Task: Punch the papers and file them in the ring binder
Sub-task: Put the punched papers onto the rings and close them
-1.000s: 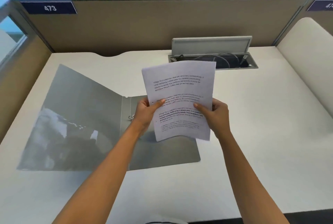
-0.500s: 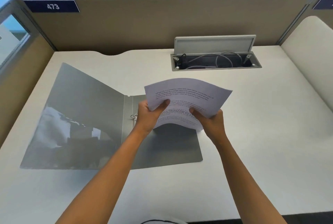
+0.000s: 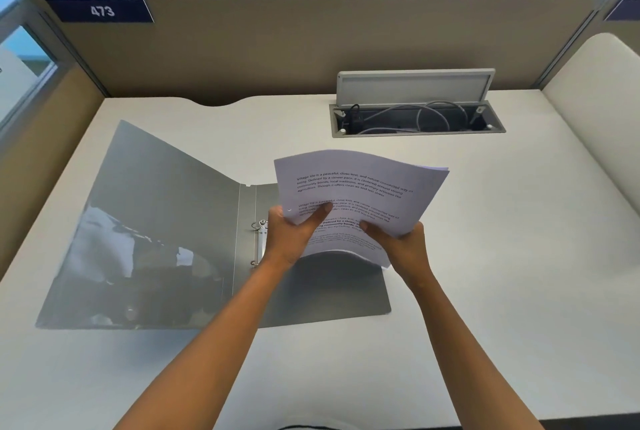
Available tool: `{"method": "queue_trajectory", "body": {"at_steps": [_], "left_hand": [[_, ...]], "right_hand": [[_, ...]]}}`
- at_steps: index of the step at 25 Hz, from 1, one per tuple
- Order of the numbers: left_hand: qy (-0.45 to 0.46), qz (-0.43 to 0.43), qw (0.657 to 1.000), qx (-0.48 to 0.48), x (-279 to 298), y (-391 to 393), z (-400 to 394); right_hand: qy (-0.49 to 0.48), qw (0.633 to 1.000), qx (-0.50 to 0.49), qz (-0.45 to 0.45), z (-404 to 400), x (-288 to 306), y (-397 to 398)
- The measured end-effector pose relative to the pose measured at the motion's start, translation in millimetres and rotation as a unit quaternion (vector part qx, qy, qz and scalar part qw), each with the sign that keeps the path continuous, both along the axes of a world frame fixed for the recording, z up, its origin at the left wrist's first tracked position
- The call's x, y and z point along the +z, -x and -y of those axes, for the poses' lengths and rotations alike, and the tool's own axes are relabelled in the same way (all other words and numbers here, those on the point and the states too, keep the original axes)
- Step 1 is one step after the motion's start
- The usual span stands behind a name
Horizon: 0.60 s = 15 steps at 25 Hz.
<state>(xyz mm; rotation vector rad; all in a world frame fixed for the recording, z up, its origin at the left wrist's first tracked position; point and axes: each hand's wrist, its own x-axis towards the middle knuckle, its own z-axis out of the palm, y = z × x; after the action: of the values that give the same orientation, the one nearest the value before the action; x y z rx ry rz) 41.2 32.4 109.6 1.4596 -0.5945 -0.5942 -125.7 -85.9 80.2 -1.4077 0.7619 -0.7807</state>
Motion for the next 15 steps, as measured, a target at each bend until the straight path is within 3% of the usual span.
{"method": "queue_trajectory", "body": {"at_steps": [7, 15], "left_hand": [[-0.033, -0.010, 0.999, -0.002, -13.1, 2.0, -1.9], [-0.237, -0.150, 0.960, 0.000, -36.8, -33.6, -14.0]], "right_hand": [[-0.010, 0.999, 0.021, -0.029, 2.6, -5.3, 0.8], [-0.040, 0.983, 0.088, -0.158, 18.6, -15.0, -15.3]]}}
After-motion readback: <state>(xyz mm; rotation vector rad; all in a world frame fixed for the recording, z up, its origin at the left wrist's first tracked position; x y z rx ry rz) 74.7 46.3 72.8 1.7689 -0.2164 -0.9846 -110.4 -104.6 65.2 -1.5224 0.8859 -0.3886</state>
